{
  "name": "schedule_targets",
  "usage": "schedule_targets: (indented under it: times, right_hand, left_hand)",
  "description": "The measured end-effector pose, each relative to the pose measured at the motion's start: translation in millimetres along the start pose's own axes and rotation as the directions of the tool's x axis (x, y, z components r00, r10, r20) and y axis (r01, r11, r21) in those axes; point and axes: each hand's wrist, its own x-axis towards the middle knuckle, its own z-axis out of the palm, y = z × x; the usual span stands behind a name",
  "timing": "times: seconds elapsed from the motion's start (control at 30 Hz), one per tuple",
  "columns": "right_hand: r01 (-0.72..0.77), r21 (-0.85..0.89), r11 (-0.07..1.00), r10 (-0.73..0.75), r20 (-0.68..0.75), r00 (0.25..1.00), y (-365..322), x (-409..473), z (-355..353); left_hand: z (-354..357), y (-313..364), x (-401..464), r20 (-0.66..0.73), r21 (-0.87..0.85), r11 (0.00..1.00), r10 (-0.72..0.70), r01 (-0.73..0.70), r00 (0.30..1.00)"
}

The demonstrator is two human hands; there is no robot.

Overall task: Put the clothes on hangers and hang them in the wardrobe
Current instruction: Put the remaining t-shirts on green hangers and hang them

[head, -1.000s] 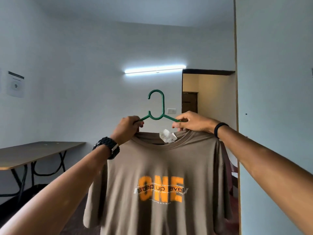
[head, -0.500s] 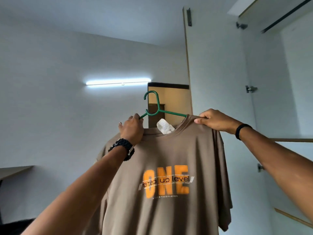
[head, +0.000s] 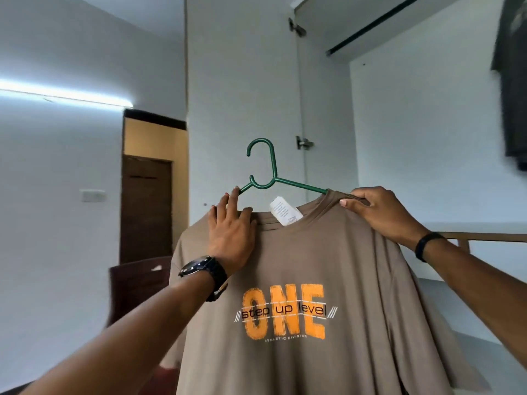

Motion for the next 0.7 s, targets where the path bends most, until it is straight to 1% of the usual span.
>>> schedule_targets:
  times: [0.13, 0.23, 0.33, 0.4, 0.43, 0.5, 0.57, 0.6, 0.63, 0.67, 0.7]
  right_hand:
    - [-0.029, -0.023, 0.999, 0.029, -0.025, 0.999, 65.7, 30.1, 2.9]
    - [-0.04, -0.025, 0.999, 0.04, -0.008, 0.999, 97.1, 55.7, 0.2]
    - [-0.092, -0.06, 0.994, 0.094, 0.033, 0.995, 112.9, 86.0, -15.7]
    - [-0.121, -0.117, 0.986, 0.127, 0.042, 0.991, 115.1, 118.3, -37.7]
    - [-0.134, -0.144, 0.98, 0.141, 0.037, 0.989, 115.9, 133.2, -48.5]
    - [-0.154, -0.175, 0.972, 0.16, 0.016, 0.987, 112.7, 174.8, -82.5]
    - [-0.173, -0.219, 0.96, 0.175, -0.011, 0.985, 101.1, 218.9, -121.3]
    - [-0.196, -0.242, 0.95, 0.196, -0.026, 0.98, 95.9, 240.2, -139.2]
    - [-0.202, -0.282, 0.938, 0.196, -0.05, 0.979, 89.5, 262.4, -162.4]
    - [-0.18, -0.321, 0.93, 0.166, -0.071, 0.984, 81.0, 281.9, -183.4]
    - [-0.17, -0.334, 0.927, 0.154, -0.073, 0.985, 78.3, 291.3, -180.6]
  left_hand:
    - [66.1, 21.4, 46.2, 0.037, -0.073, 0.997, 0.022, -0.019, 0.999]
    - [93.2, 26.3, 79.6, 0.083, -0.134, 0.991, 0.019, -0.008, 0.996]
    - [104.8, 37.4, 113.3, 0.207, -0.197, 0.98, 0.033, 0.009, 0.978]
    - [100.6, 50.7, 142.8, 0.275, -0.252, 0.968, 0.063, 0.008, 0.959]
    - [96.7, 55.8, 157.8, 0.285, -0.288, 0.957, 0.07, 0.016, 0.956]
    - [84.1, 71.1, 204.0, 0.276, -0.338, 0.941, 0.098, 0.001, 0.956]
    - [67.5, 88.8, 259.9, 0.258, -0.32, 0.946, 0.141, -0.053, 0.956]
    - [59.4, 97.8, 287.7, 0.256, -0.307, 0.95, 0.142, -0.059, 0.956]
    - [50.6, 112.4, 318.4, 0.237, -0.32, 0.945, 0.154, -0.072, 0.959]
    - [36.6, 126.2, 343.0, 0.217, -0.337, 0.938, 0.164, -0.084, 0.962]
    - [31.7, 123.1, 347.8, 0.227, -0.328, 0.943, 0.144, -0.063, 0.963]
